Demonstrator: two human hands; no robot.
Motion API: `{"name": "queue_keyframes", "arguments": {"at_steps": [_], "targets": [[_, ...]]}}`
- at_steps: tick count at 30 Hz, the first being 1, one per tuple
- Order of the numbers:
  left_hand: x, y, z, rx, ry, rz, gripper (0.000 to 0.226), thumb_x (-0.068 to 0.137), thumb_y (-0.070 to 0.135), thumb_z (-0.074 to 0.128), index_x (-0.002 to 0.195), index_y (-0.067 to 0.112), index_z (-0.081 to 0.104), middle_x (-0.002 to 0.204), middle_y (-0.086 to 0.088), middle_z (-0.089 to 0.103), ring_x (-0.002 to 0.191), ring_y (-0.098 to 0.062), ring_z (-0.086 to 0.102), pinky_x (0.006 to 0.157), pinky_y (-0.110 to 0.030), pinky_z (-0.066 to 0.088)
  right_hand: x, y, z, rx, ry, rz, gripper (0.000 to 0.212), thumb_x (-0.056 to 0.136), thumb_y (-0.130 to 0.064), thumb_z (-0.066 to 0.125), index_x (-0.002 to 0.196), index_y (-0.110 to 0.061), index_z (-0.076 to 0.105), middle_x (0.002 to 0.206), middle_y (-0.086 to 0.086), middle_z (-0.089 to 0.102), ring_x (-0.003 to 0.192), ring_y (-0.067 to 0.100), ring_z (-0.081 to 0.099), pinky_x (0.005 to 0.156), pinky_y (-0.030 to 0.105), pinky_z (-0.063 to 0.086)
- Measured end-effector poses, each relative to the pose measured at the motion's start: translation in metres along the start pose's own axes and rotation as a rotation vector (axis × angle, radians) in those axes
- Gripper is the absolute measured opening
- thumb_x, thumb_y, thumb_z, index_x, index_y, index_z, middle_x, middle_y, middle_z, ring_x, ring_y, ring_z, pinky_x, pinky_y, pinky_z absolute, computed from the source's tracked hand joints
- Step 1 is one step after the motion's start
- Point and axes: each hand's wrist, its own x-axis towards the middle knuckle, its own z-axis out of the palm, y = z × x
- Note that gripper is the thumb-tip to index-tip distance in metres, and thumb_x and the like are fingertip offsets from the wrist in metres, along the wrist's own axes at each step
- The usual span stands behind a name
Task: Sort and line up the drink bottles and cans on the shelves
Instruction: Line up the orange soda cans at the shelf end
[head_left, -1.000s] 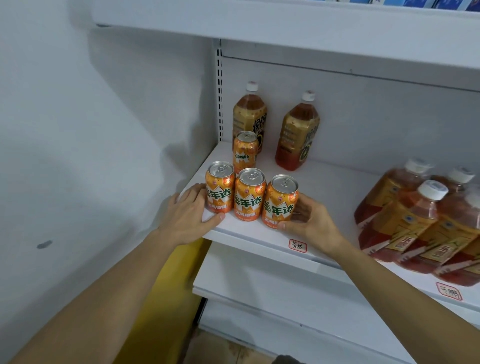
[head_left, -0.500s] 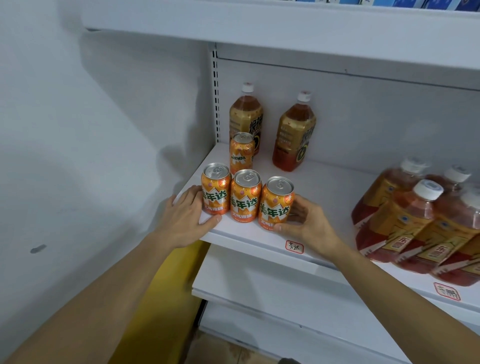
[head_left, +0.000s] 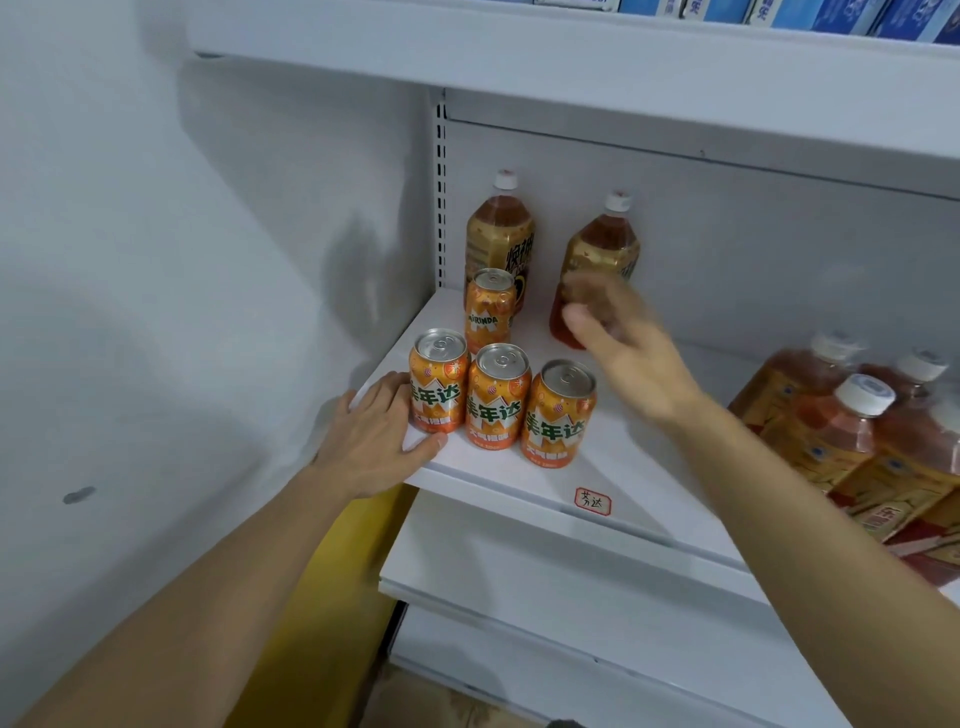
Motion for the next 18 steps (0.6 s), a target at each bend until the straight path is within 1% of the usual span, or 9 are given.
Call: {"name": "queue_keyframes", "arguments": {"at_steps": [2, 3, 6, 8, 9, 11, 13, 15, 18], "targets": [[0.0, 0.0, 0.0, -0.015, 0.001, 0.002, 0.097, 0.082, 0.083, 0.013, 0.151, 0.019, 0.036, 0.159, -0.001, 0.039, 0.145, -0.02, 0.038, 0.118, -0.055, 0.032, 0.049, -0.016, 0.009, -0.251, -0.089, 0.009, 0.047, 0.101, -0.037, 0.057, 0.146, -0.026, 0.046, 0.136, -0.001, 0.054, 0.127, 0.02, 0.053, 0.103, 0.032, 0.041], [0.0, -0.001, 0.0, -0.017, -0.004, 0.001, 0.097, 0.082, 0.083, 0.013, 0.152, 0.019, 0.035, 0.159, -0.001, 0.039, 0.145, -0.02, 0.038, 0.118, -0.054, 0.032, 0.072, -0.02, 0.016, -0.359, -0.15, 0.016, 0.051, 0.102, -0.036, 0.058, 0.149, -0.026, 0.043, 0.141, 0.002, 0.053, 0.131, 0.023, 0.05, 0.103, 0.032, 0.039], [0.001, -0.001, 0.0, -0.006, -0.018, 0.006, 0.097, 0.082, 0.084, 0.013, 0.152, 0.021, 0.034, 0.158, 0.0, 0.038, 0.145, -0.019, 0.038, 0.118, -0.054, 0.033, 0.129, -0.013, 0.04, -0.519, -0.381, 0.037, 0.067, 0.1, -0.027, 0.063, 0.158, -0.024, 0.031, 0.157, 0.007, 0.043, 0.14, 0.029, 0.045, 0.108, 0.036, 0.04], [0.001, -0.002, -0.001, 0.002, -0.03, 0.012, 0.097, 0.081, 0.084, 0.012, 0.153, 0.023, 0.032, 0.159, 0.002, 0.037, 0.145, -0.018, 0.037, 0.118, -0.053, 0.033, 0.148, -0.003, 0.052, -0.645, -0.547, 0.024, 0.074, 0.094, -0.015, 0.07, 0.158, -0.023, 0.034, 0.157, 0.007, 0.042, 0.139, 0.03, 0.045, 0.108, 0.038, 0.043], [0.002, -0.003, -0.001, 0.004, -0.03, 0.014, 0.096, 0.081, 0.084, 0.012, 0.153, 0.023, 0.032, 0.158, 0.003, 0.037, 0.145, -0.017, 0.037, 0.118, -0.052, 0.033, 0.153, 0.002, 0.056, -0.706, -0.593, 0.008, 0.077, 0.09, -0.012, 0.074, 0.156, -0.023, 0.037, 0.157, 0.007, 0.042, 0.14, 0.03, 0.044, 0.109, 0.039, 0.043], [0.002, -0.003, -0.003, -0.002, -0.031, 0.018, 0.096, 0.081, 0.085, 0.012, 0.153, 0.024, 0.032, 0.158, 0.004, 0.037, 0.145, -0.017, 0.036, 0.117, -0.053, 0.034, 0.154, 0.006, 0.059, -0.766, -0.6, -0.031, 0.079, 0.084, -0.012, 0.08, 0.153, -0.023, 0.041, 0.153, 0.008, 0.046, 0.137, 0.031, 0.047, 0.106, 0.038, 0.045], [0.003, -0.004, -0.002, -0.008, -0.031, 0.02, 0.096, 0.081, 0.085, 0.014, 0.153, 0.024, 0.032, 0.158, 0.004, 0.036, 0.145, -0.016, 0.036, 0.117, -0.054, 0.035, 0.151, 0.01, 0.056, -0.786, -0.548, -0.044, 0.081, 0.082, -0.021, 0.083, 0.152, -0.021, 0.042, 0.149, 0.009, 0.05, 0.132, 0.032, 0.051, 0.103, 0.04, 0.048], [0.004, -0.006, 0.0, -0.009, -0.026, 0.022, 0.095, 0.082, 0.085, 0.015, 0.153, 0.024, 0.032, 0.158, 0.004, 0.036, 0.145, -0.016, 0.036, 0.116, -0.054, 0.035, 0.146, 0.011, 0.047, -0.828, -0.52, 0.016, 0.086, 0.082, -0.033, 0.084, 0.154, -0.02, 0.038, 0.148, 0.009, 0.051, 0.128, 0.03, 0.054, 0.098, 0.038, 0.051], [0.004, -0.006, 0.002, -0.003, -0.02, 0.018, 0.098, 0.082, 0.087, 0.015, 0.154, 0.023, 0.031, 0.158, 0.003, 0.036, 0.146, -0.017, 0.035, 0.116, -0.054, 0.036, 0.129, 0.005, 0.021, -0.918, -0.52, 0.132, 0.084, 0.084, -0.041, 0.081, 0.152, -0.017, 0.038, 0.145, 0.009, 0.054, 0.122, 0.029, 0.057, 0.088, 0.034, 0.05]]}}
